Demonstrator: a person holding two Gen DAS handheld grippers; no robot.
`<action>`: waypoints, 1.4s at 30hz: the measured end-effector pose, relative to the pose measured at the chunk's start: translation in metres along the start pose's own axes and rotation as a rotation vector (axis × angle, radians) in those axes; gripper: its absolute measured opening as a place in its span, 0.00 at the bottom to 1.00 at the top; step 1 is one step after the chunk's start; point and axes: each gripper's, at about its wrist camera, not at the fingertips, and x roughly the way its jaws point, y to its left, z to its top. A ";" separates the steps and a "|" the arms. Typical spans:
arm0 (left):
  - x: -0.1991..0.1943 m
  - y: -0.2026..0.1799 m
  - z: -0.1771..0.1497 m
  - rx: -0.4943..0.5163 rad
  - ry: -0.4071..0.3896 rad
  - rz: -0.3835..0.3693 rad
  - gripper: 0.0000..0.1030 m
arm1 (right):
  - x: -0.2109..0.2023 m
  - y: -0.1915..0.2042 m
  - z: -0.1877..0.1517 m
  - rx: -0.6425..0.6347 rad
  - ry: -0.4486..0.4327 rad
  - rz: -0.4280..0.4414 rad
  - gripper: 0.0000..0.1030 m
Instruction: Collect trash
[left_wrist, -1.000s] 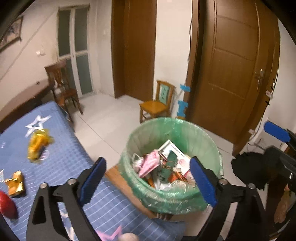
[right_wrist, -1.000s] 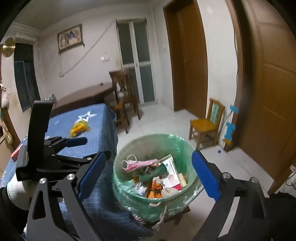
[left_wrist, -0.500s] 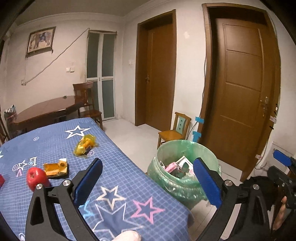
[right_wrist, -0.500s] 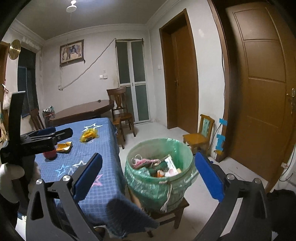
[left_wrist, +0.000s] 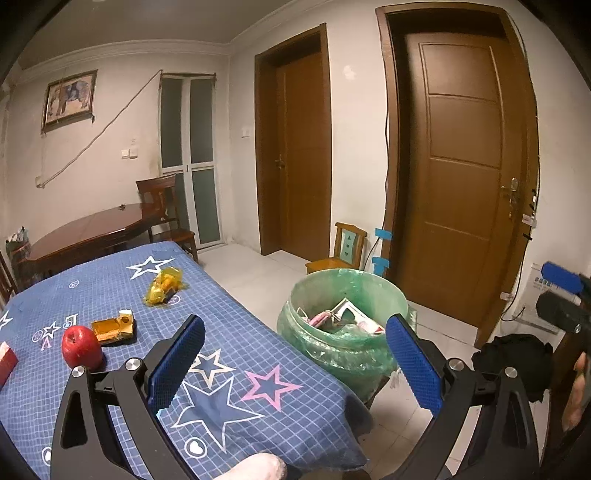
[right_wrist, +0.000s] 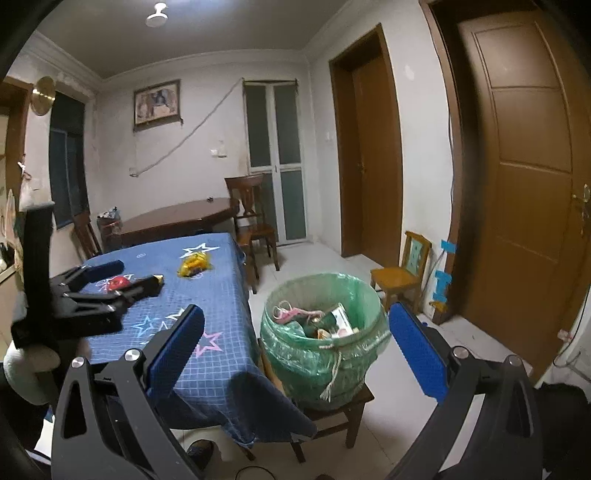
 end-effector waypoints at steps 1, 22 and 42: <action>0.000 -0.002 0.000 0.002 0.001 -0.003 0.95 | -0.001 0.000 0.001 0.001 -0.002 0.004 0.94; 0.003 -0.014 -0.001 0.022 -0.003 0.006 0.95 | 0.001 -0.002 -0.005 0.018 0.015 -0.018 0.94; 0.006 -0.016 -0.003 0.030 -0.004 0.013 0.95 | 0.003 -0.006 -0.008 0.031 0.019 -0.024 0.94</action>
